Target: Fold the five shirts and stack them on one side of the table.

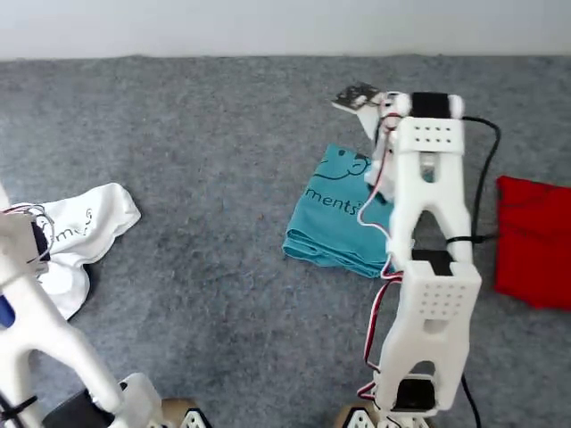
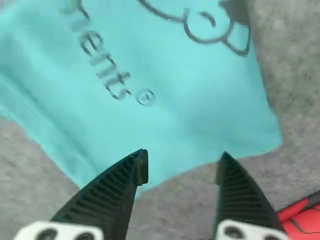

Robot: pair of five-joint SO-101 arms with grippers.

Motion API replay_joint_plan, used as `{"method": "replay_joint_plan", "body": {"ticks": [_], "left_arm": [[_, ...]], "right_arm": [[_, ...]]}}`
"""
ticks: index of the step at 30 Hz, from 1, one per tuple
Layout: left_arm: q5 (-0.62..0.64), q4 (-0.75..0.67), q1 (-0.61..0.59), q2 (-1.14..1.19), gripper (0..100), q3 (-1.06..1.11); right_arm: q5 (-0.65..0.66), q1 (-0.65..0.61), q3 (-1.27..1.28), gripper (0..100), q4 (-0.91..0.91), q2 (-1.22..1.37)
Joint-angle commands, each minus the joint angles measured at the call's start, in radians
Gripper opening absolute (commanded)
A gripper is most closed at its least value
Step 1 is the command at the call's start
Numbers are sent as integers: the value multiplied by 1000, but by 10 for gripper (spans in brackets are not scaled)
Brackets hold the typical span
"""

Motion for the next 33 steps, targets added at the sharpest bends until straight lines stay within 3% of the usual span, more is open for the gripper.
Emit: {"method": "replay_joint_plan", "body": {"ticks": [1, 7, 16, 21, 27, 33], "left_arm": [[9, 23, 5, -29, 14, -5], [9, 37, 5, -29, 14, -4], [3, 29, 3, -29, 14, 87], [3, 29, 3, -29, 14, 96], [2, 29, 3, -29, 14, 93], [2, 29, 3, -29, 14, 91]], "right_arm": [[-133, -73, -2, 33, 44, -91], [-226, -234, 87, 6, 42, -90], [-374, -335, 106, 9, -24, 159], [-431, -371, 12, 9, 35, 162], [-427, -283, 61, 9, 45, -24], [-376, -93, 354, 9, 42, -214]]}}
